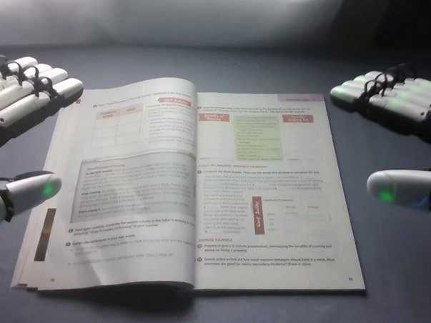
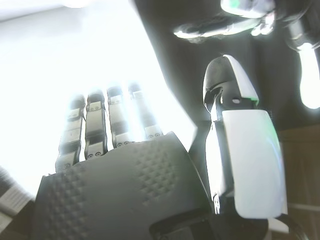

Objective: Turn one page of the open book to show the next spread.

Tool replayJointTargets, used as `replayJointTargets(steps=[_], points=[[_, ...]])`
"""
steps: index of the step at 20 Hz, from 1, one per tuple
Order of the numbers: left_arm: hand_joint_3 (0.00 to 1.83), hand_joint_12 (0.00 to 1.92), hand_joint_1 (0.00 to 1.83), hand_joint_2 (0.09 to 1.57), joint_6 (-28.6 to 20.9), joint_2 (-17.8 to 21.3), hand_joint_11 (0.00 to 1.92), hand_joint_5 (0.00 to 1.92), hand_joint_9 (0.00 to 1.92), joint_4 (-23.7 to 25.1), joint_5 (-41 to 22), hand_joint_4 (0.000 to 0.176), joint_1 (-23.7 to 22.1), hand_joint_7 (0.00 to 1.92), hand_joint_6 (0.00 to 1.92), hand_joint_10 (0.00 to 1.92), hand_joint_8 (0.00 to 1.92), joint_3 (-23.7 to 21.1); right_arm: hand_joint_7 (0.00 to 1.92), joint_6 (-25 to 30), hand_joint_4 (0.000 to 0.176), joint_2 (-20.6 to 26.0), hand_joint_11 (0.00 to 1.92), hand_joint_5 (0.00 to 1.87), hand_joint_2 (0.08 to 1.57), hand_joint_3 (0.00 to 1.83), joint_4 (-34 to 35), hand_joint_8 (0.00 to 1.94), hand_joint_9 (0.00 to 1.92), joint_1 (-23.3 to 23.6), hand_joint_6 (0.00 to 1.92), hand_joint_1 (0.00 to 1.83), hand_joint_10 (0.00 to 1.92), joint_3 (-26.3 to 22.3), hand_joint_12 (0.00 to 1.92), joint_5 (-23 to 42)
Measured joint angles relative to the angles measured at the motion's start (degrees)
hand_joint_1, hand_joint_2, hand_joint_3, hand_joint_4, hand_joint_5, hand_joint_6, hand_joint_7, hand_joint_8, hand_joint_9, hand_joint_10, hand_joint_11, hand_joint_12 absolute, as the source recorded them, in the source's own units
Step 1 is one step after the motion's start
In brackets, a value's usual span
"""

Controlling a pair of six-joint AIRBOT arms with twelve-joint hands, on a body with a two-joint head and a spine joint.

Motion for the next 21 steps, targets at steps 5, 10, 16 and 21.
replayJointTargets(steps=[5, 10, 16, 21], points=[[0.0, 0.0, 0.0, 1.41, -0.3, -1.7, 0.0, 0.01, 0.0, -1.0, -2.4, 0.0, -0.5, 0.0, 0.0, 0.0, 0.0, 0.6, 0.0, -0.9, 0.0, 0.0, 0.0, 0.0, 1.29, 0.04, 4.2, 0.0, 0.0, -3.3, 0.0, 0.0, 0.0, -0.7, 0.0, 6.1], [0.0, 0.0, 0.0, 1.39, -0.4, -2.0, 0.0, 0.0, 0.0, -1.9, -4.3, 0.0, -0.5, 0.0, 0.0, 0.0, 0.0, 0.8, 0.0, -1.9, 0.0, 0.9, 0.0, 0.0, 1.38, 0.02, 11.4, 0.0, 0.0, -7.6, 0.0, 0.07, 0.0, -1.7, 0.0, 13.4], [0.0, 0.0, 0.13, 1.41, -0.6, -2.3, 0.0, 0.0, 0.0, -2.6, -5.6, 0.0, -0.6, 0.0, 0.0, 0.0, 0.0, 1.3, 0.0, -1.9, 0.031, 1.5, 0.0, 0.0, 1.36, 0.0, 14.3, 0.0, 0.0, -11.7, 0.0, 0.29, 0.0, -2.8, 0.0, 19.3], [0.0, 0.0, 0.41, 1.37, -1.3, -2.4, 0.0, 0.0, 0.0, -3.0, -7.6, 0.076, -0.6, 0.0, 0.0, 0.0, 0.0, 1.4, 0.0, -1.9, 0.0, 1.9, 0.0, 0.0, 1.37, 0.0, 20.3, 0.0, 0.0, -15.6, 0.0, 0.21, 0.0, -3.6, 0.0, 26.9]])
